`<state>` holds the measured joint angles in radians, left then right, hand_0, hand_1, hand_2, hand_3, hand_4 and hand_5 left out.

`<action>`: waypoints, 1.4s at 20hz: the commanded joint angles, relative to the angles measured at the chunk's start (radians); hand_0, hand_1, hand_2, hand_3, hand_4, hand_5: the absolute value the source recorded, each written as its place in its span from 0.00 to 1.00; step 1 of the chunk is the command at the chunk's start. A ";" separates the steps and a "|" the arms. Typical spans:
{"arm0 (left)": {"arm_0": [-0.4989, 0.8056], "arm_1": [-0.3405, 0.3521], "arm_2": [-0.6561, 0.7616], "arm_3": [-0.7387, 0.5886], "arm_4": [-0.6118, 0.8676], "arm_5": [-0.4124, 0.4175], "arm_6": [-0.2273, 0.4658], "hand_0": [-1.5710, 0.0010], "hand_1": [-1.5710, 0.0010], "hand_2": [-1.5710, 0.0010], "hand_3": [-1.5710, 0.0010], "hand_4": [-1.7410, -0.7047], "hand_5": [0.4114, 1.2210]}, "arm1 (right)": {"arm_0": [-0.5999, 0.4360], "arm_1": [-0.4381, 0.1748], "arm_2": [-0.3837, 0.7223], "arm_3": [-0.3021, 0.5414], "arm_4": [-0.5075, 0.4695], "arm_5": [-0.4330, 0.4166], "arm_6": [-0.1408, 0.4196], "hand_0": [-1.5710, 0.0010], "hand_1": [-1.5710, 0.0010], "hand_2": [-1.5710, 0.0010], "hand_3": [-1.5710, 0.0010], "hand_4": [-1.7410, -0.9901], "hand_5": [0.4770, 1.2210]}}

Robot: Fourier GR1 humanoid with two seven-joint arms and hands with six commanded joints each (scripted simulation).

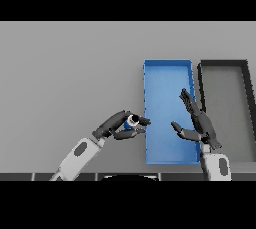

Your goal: Pick up the blue pipe and place it into the blue bin.

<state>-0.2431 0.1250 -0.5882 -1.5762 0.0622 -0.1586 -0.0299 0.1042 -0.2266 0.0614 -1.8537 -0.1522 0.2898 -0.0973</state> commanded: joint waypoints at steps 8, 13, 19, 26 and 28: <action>-0.012 -0.010 0.018 0.012 -0.031 -0.014 0.000 0.00 0.00 0.00 0.05 0.00 1.00 | -0.216 -0.152 0.114 -0.158 -0.225 0.165 0.310 1.00 1.00 1.00 1.00 0.58 0.03; -0.002 -0.010 0.027 -0.008 -0.026 -0.041 0.004 0.00 0.00 0.00 0.05 0.00 1.00 | -0.344 -0.122 0.213 -0.125 -0.170 0.224 0.356 1.00 1.00 1.00 1.00 0.62 0.07; 0.002 -0.030 0.031 -0.003 -0.025 -0.077 -0.017 0.00 0.00 0.00 0.02 0.00 1.00 | -0.471 -0.043 0.295 -0.064 -0.148 0.239 0.423 1.00 1.00 1.00 1.00 0.69 0.07; -0.012 0.015 0.031 -0.005 -0.099 -0.116 0.041 0.25 0.31 0.32 0.34 0.06 1.00 | -0.610 0.034 0.328 0.053 -0.155 0.279 0.459 0.78 0.76 0.76 0.81 0.54 0.04; -0.016 0.021 0.023 -0.015 -0.121 -0.140 0.129 0.48 0.55 0.57 0.58 0.25 1.00 | -0.639 0.037 0.327 0.075 -0.158 0.302 0.457 0.54 0.55 0.53 0.60 0.41 0.06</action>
<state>-0.2588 0.1463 -0.5646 -1.5909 -0.0607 -0.3011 0.0974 -0.5349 -0.1894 0.3889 -1.7790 -0.3097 0.5927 0.3603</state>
